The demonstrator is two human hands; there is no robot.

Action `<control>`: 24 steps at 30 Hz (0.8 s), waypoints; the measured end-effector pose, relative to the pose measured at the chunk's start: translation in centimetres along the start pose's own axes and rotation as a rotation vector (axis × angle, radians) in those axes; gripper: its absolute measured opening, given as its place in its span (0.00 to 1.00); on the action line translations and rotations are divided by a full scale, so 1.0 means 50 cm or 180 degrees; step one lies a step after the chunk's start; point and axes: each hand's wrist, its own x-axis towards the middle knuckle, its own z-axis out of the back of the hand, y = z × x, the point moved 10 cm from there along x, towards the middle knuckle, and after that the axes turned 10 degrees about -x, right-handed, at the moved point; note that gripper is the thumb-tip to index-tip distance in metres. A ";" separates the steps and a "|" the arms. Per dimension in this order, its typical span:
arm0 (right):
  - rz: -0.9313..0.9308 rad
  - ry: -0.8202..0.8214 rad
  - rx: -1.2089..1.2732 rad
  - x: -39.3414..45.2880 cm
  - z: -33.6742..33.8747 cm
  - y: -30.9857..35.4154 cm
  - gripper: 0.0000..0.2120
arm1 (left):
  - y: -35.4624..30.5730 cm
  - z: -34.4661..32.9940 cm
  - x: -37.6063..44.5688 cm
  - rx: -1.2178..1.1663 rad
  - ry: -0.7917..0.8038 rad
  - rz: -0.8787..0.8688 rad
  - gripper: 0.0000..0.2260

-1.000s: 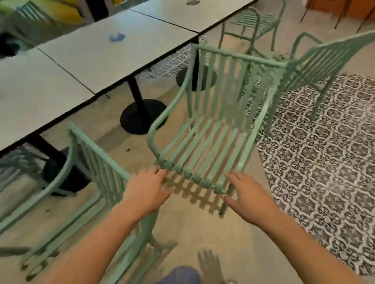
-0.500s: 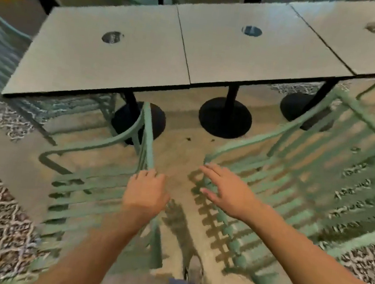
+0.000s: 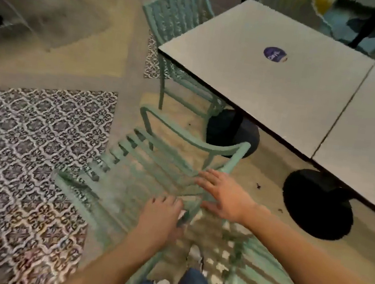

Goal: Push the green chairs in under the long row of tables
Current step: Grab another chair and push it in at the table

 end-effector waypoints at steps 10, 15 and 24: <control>0.1582 0.0801 -0.0881 0.095 -0.077 -0.002 0.31 | 0.072 -0.156 -0.070 -0.1015 0.0505 0.1613 0.19; 0.1816 0.0848 -0.1143 0.098 -0.100 -0.002 0.28 | 0.079 -0.189 -0.080 -0.1263 0.0468 0.1915 0.15; 0.1930 0.0385 -0.1002 0.088 -0.061 0.025 0.22 | 0.089 -0.180 -0.083 -0.1375 0.0419 0.1624 0.14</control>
